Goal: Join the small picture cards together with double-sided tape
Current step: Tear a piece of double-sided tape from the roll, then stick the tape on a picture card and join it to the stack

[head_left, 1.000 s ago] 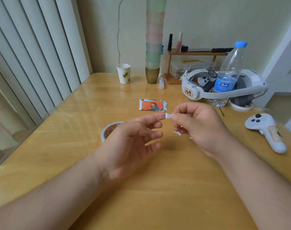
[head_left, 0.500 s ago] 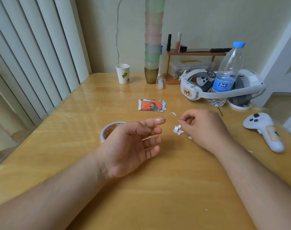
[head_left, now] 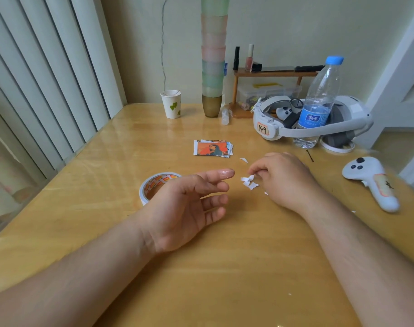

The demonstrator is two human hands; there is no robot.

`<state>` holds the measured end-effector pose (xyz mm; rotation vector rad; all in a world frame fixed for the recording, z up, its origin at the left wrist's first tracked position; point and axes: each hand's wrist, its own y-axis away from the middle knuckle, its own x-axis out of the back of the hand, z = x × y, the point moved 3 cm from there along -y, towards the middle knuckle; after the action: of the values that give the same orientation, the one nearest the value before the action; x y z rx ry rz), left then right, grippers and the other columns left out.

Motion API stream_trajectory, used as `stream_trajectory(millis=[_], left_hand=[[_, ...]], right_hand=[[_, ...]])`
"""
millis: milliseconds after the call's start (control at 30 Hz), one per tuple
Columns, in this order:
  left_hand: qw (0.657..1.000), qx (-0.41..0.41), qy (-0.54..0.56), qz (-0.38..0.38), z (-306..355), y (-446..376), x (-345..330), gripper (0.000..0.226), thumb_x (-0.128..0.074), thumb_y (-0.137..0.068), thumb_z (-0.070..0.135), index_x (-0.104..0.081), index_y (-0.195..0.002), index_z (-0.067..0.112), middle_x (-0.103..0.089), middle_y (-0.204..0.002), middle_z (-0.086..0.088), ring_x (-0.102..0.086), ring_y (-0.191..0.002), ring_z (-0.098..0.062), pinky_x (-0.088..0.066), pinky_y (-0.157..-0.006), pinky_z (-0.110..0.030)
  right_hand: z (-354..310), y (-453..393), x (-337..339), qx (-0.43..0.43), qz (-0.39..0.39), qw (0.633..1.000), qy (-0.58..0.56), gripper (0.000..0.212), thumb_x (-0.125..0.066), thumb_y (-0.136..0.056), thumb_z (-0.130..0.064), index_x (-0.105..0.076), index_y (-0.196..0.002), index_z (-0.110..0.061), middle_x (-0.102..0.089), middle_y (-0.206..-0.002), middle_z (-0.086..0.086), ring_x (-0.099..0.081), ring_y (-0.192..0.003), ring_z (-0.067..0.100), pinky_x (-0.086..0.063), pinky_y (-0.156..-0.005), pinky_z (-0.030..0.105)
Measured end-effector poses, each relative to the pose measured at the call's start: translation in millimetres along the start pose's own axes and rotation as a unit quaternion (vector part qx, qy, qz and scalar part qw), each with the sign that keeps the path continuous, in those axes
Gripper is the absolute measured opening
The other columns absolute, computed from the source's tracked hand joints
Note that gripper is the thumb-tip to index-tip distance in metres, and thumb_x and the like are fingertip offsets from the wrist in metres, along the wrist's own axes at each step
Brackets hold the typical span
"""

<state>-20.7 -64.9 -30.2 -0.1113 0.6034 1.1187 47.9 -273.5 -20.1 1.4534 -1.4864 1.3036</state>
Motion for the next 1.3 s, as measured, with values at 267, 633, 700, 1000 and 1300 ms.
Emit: stream_trajectory(millis=[267,633,700,1000,1300], left_hand=[[0.999,-0.013,-0.041,-0.012,-2,-3,-3,0.049,-0.058,-0.071,0.011,-0.079,-0.116,0.013,-0.064,-0.099,-0.002,-0.063,-0.081,-0.016,-0.048,-0.081,-0.033],[0.995,-0.042,-0.082,-0.022,-5,-9,-7,0.05,-0.056,-0.072,0.004,-0.078,-0.117,0.01,-0.064,-0.1,-0.003,-0.063,-0.084,-0.016,-0.049,-0.083,-0.034],[0.996,-0.039,-0.078,-0.021,-5,-10,-5,0.051,-0.056,-0.071,0.005,-0.078,-0.117,0.01,-0.064,-0.1,-0.003,-0.063,-0.084,-0.016,-0.049,-0.083,-0.034],[0.996,-0.032,-0.076,-0.029,-4,-8,-4,0.051,-0.056,-0.071,0.006,-0.078,-0.117,0.011,-0.064,-0.102,-0.003,-0.064,-0.085,-0.016,-0.05,-0.084,-0.034],[0.997,-0.042,-0.069,-0.02,-2,-7,-5,0.052,-0.056,-0.071,0.005,-0.078,-0.118,0.01,-0.065,-0.101,-0.003,-0.064,-0.084,-0.016,-0.052,-0.08,-0.032]], right_hand=[[43,24,44,-0.045,-0.179,0.978,-0.093,0.032,-0.071,-0.097,-0.031,-0.068,-0.115,-0.056,-0.063,-0.107,-0.01,-0.064,-0.093,0.011,-0.055,-0.083,0.032],[57,13,24,-0.025,-0.173,0.981,-0.08,0.041,-0.086,-0.076,-0.051,-0.067,-0.111,-0.057,-0.044,-0.114,-0.016,-0.051,-0.104,0.003,-0.045,-0.095,0.031],[55,13,26,-0.025,-0.153,0.984,-0.084,0.04,-0.089,-0.074,-0.047,-0.07,-0.109,-0.053,-0.047,-0.113,-0.016,-0.05,-0.099,-0.001,-0.044,-0.087,0.028],[54,15,33,-0.048,-0.095,0.99,-0.095,0.027,-0.093,-0.072,-0.035,-0.074,-0.09,-0.039,-0.063,-0.097,-0.015,-0.058,-0.082,0.001,-0.043,-0.062,0.022],[45,17,66,-0.044,0.015,0.931,-0.363,0.011,-0.078,-0.089,-0.014,-0.07,-0.082,-0.018,-0.067,-0.067,-0.005,-0.058,-0.06,0.005,-0.048,-0.056,0.018]])
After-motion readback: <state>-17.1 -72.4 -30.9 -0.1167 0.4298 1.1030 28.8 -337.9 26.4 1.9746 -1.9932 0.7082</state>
